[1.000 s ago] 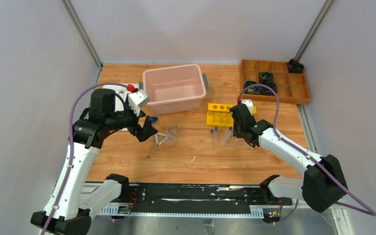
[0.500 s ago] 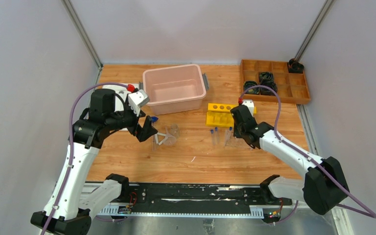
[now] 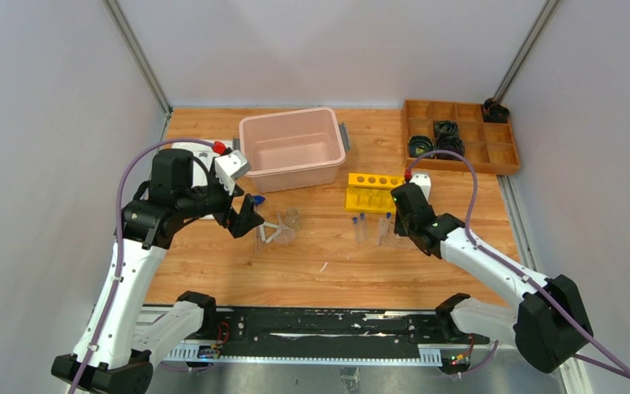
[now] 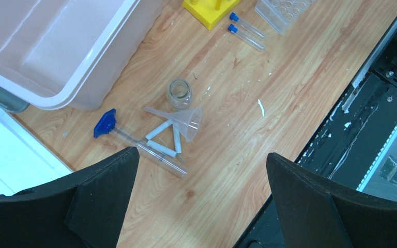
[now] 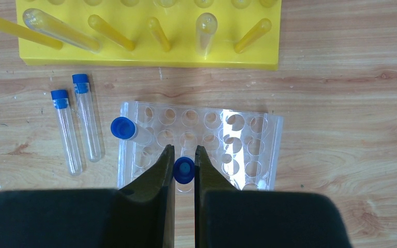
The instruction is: Organize the chemistry lab equipment
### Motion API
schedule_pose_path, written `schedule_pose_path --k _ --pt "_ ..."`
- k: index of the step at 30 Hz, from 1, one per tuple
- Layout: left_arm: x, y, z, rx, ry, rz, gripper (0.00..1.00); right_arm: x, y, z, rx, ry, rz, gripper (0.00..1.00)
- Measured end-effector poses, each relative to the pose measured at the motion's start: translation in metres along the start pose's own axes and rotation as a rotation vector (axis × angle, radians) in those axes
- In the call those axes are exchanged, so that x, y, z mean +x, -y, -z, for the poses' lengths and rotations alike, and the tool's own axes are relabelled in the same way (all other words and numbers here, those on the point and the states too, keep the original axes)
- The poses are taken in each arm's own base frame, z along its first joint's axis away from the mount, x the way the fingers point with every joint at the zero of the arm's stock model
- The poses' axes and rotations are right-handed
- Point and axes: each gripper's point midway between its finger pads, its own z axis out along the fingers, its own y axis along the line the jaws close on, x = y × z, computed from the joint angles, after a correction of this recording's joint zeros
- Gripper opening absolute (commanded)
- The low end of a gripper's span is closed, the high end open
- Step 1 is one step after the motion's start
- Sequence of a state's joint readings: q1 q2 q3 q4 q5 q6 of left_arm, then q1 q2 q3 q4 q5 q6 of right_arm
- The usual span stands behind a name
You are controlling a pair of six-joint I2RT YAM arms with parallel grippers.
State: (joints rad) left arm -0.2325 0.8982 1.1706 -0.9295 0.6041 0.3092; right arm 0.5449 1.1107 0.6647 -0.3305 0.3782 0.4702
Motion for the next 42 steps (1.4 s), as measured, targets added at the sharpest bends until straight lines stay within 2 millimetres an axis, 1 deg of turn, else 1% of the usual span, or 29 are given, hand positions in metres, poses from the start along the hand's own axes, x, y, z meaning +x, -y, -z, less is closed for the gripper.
schedule_pose_path --k 3,4,6,10,15,17,19,22,23,24,26,29,31,34,35,38,42 --pt "0.000 0.000 0.000 0.000 0.001 0.000 1.00 0.002 0.000 -0.001 0.000 0.000 0.000 0.01" --pt "-0.001 0.000 0.001 -0.001 0.002 0.000 1.00 0.002 0.000 -0.001 0.000 0.000 0.000 0.04" --pt "-0.001 0.001 0.001 -0.001 0.004 0.000 1.00 0.002 0.000 -0.002 -0.001 0.002 -0.001 0.13" --pt "-0.001 0.001 0.001 -0.002 0.005 0.000 1.00 0.005 -0.001 -0.003 -0.008 -0.001 -0.003 0.37" --pt "-0.001 0.001 0.001 -0.002 0.005 -0.001 1.00 0.002 0.000 0.002 -0.019 0.013 -0.014 0.50" --pt "-0.001 0.001 0.001 -0.002 0.005 0.000 1.00 -0.002 0.000 0.007 -0.022 0.024 -0.023 0.51" --pt "-0.001 0.001 0.001 -0.002 0.005 0.000 1.00 -0.010 0.000 0.014 -0.029 0.039 -0.030 0.49" --pt "-0.002 0.001 0.002 -0.002 0.007 -0.001 1.00 -0.030 -0.005 0.028 -0.057 0.091 -0.056 0.45" --pt "-0.002 0.001 0.002 -0.002 0.007 0.001 1.00 -0.036 -0.010 0.033 -0.075 0.111 -0.058 0.44" --pt "-0.002 0.001 0.002 -0.003 0.008 0.001 1.00 -0.040 -0.015 0.037 -0.092 0.123 -0.058 0.43" --pt "-0.003 0.001 0.002 -0.003 0.010 0.003 1.00 -0.045 -0.035 0.046 -0.153 0.136 -0.040 0.43" --pt "-0.004 0.001 0.003 -0.004 0.011 0.008 1.00 -0.044 -0.072 0.049 -0.226 0.101 0.016 0.42" --pt "-0.005 0.000 0.003 -0.009 0.011 0.013 1.00 -0.038 -0.099 0.042 -0.258 0.051 0.066 0.42" --pt "-0.005 -0.001 0.002 -0.016 0.008 0.023 1.00 -0.020 -0.124 0.021 -0.261 -0.039 0.126 0.42" --pt "-0.005 -0.001 0.002 -0.017 0.008 0.024 1.00 -0.013 -0.129 0.013 -0.252 -0.069 0.142 0.42" --pt "-0.006 -0.002 0.003 -0.018 0.008 0.024 1.00 0.005 -0.132 -0.010 -0.211 -0.138 0.180 0.42" --pt "-0.006 -0.001 0.003 -0.019 0.009 0.024 1.00 0.019 -0.134 -0.027 -0.174 -0.183 0.208 0.42"
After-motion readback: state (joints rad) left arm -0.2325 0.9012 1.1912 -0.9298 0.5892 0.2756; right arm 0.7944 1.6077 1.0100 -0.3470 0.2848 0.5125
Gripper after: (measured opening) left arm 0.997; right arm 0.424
